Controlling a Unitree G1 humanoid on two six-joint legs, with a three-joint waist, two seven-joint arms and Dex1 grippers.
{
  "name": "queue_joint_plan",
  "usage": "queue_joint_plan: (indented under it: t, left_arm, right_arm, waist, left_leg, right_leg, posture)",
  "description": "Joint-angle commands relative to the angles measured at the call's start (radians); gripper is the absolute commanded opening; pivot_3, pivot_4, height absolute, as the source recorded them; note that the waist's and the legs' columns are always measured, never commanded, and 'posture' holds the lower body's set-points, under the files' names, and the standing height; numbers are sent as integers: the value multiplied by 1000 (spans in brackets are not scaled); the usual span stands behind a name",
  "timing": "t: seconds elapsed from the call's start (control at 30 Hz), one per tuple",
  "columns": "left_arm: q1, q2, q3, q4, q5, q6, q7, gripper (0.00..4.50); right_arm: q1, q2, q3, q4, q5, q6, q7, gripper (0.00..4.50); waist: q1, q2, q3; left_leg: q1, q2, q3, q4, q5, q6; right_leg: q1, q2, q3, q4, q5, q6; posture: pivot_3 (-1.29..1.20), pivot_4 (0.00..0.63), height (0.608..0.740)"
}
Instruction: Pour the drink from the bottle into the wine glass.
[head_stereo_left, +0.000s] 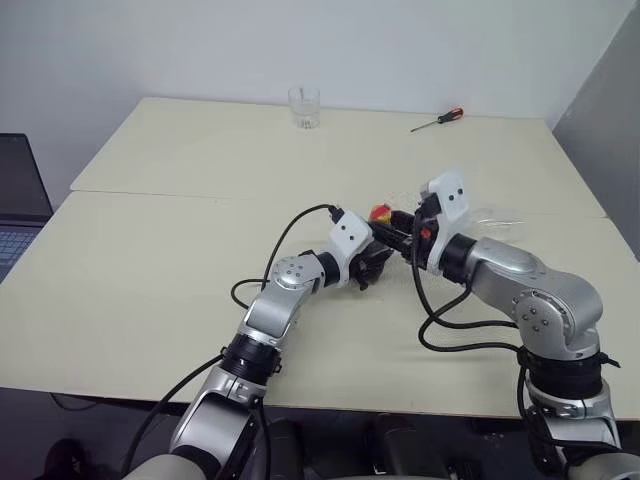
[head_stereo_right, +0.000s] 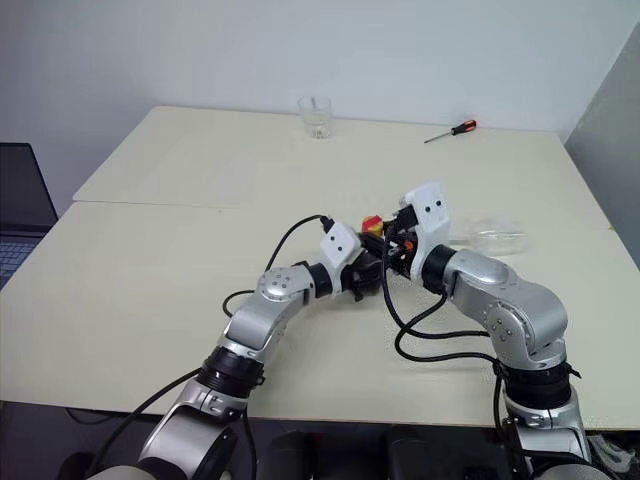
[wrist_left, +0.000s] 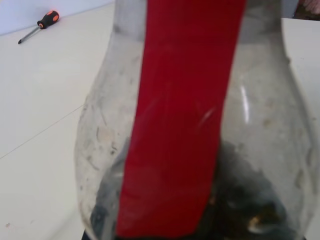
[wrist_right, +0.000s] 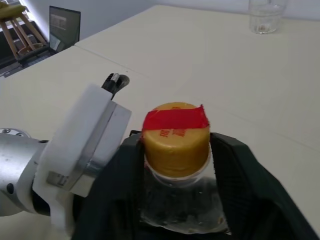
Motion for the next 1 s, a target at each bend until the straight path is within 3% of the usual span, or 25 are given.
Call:
queue_joint_plan:
  t: [0.03, 0.33, 0.57, 1.0]
  left_arm:
    - [-29, -4, 8, -37, -5, -24, -3, 1312]
    - [-28, -3, 10, -41, -5, -23, 4, 1297]
    - [-37, -5, 14, -28, -5, -31, 13, 1295]
    - [-34, -14, 14, -18, -3, -38, 16, 1295]
  right_arm:
    - [1, 6, -21, -9, -8, -25, 2, 1368]
    - [-12, 7, -59, -20, 46, -46, 56, 1368]
    - [-19, -31, -61, -9, 30, -44, 91, 3829]
    - [21, -138, -136, -16, 56, -38, 169, 3878]
  waist:
    - [0, 0, 0]
    - [0, 0, 0]
    - [0, 0, 0]
    - [0, 0, 0]
  left_leg:
    - [0, 0, 0, 0, 0, 0]
    - [0, 0, 0, 0, 0, 0]
    - [0, 0, 0, 0, 0, 0]
    - [0, 0, 0, 0, 0, 0]
  right_leg:
    - [0, 0, 0, 0, 0, 0]
    - [0, 0, 0, 0, 0, 0]
    - [0, 0, 0, 0, 0, 0]
    - [0, 0, 0, 0, 0, 0]
  posture:
    - [0, 150, 740]
    - [0, 150, 740]
    - [0, 150, 740]
    - [0, 150, 740]
